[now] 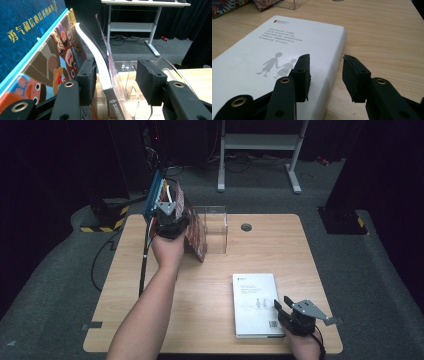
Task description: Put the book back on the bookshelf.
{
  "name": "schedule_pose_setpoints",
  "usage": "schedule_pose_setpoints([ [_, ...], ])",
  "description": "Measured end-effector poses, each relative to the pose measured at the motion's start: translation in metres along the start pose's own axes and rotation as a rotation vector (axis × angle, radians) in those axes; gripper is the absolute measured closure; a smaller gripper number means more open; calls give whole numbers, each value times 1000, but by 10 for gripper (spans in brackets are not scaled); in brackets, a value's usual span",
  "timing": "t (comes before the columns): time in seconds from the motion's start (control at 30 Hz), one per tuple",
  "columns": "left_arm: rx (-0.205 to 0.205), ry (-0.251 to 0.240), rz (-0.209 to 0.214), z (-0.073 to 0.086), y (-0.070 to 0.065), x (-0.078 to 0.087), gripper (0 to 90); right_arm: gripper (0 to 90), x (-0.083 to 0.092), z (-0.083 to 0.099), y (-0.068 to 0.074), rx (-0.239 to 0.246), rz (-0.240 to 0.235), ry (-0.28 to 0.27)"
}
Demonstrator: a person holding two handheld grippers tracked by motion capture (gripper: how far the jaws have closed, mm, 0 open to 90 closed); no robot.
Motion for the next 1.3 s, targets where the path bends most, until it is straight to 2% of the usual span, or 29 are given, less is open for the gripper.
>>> schedule_pose_setpoints([
  [0.37,-5,-32,9,-6,0,6,517,580,-2,1,2,10,3,7],
  [0.57,7,-38,16,-9,1,9,520,588,-2,2,2,9,3,10],
  [1.07,-8,-38,20,-12,-5,11,526,585,-1,1,2,5,2,7],
  [1.3,2,-44,22,-13,-3,11,530,585,-1,1,2,9,0,7],
])
Point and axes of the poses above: each handheld gripper's, and its own axes: x roughly backward along the jaws, z roughly out of its underside, y roughly to its left, the point moved 10 cm from there along -x, roughly forward along the jaws, and after that the axes turned 1 degree about y, right-handed, at the moved point
